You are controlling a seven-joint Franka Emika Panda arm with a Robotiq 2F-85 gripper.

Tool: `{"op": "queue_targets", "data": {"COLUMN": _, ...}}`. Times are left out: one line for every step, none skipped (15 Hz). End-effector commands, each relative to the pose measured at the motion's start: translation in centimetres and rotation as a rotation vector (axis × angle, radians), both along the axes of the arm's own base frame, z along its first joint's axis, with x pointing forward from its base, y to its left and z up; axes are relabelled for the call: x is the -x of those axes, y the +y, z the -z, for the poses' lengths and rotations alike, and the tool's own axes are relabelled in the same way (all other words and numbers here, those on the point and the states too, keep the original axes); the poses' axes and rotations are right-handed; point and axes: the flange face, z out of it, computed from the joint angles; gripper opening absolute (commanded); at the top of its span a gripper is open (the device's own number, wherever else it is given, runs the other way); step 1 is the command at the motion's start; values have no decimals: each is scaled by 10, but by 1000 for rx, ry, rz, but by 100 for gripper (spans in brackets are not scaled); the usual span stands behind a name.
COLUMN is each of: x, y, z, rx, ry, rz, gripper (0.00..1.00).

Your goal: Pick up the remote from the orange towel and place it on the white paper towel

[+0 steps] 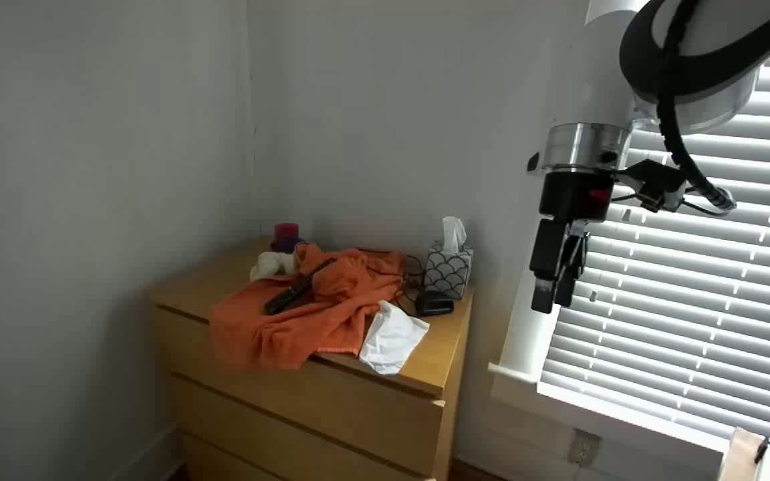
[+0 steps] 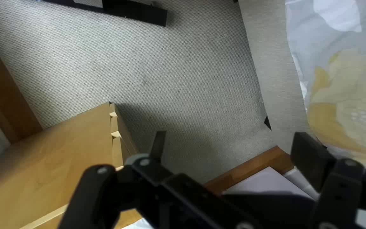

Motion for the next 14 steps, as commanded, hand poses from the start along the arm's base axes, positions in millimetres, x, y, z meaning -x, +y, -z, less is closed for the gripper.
{"op": "queue_targets", "data": {"x": 0, "y": 0, "z": 0, "rx": 0, "ry": 1, "rz": 0, "gripper": 100}}
{"op": "queue_targets", "data": {"x": 0, "y": 0, "z": 0, "rx": 0, "ry": 1, "rz": 0, "gripper": 100}}
{"op": "queue_targets", "data": {"x": 0, "y": 0, "z": 0, "rx": 0, "ry": 1, "rz": 0, "gripper": 100}}
{"op": "queue_targets", "data": {"x": 0, "y": 0, "z": 0, "rx": 1, "ry": 2, "rz": 0, "gripper": 100}}
{"op": "queue_targets", "data": {"x": 0, "y": 0, "z": 0, "rx": 1, "ry": 2, "rz": 0, "gripper": 100}}
{"op": "queue_targets", "data": {"x": 0, "y": 0, "z": 0, "rx": 1, "ry": 2, "rz": 0, "gripper": 100}}
{"op": "queue_targets", "data": {"x": 0, "y": 0, "z": 0, "rx": 1, "ry": 2, "rz": 0, "gripper": 100}}
{"op": "queue_targets", "data": {"x": 0, "y": 0, "z": 0, "rx": 1, "ry": 2, "rz": 0, "gripper": 100}}
{"op": "queue_targets", "data": {"x": 0, "y": 0, "z": 0, "rx": 1, "ry": 2, "rz": 0, "gripper": 100}}
{"op": "queue_targets", "data": {"x": 0, "y": 0, "z": 0, "rx": 1, "ry": 2, "rz": 0, "gripper": 100}}
{"op": "queue_targets", "data": {"x": 0, "y": 0, "z": 0, "rx": 1, "ry": 2, "rz": 0, "gripper": 100}}
{"op": "queue_targets", "data": {"x": 0, "y": 0, "z": 0, "rx": 1, "ry": 2, "rz": 0, "gripper": 100}}
{"op": "queue_targets", "data": {"x": -10, "y": -6, "z": -3, "rx": 2, "ry": -24, "rz": 3, "gripper": 100}}
{"op": "queue_targets", "data": {"x": -26, "y": -14, "z": -11, "rx": -1, "ry": -39, "rz": 6, "gripper": 100}}
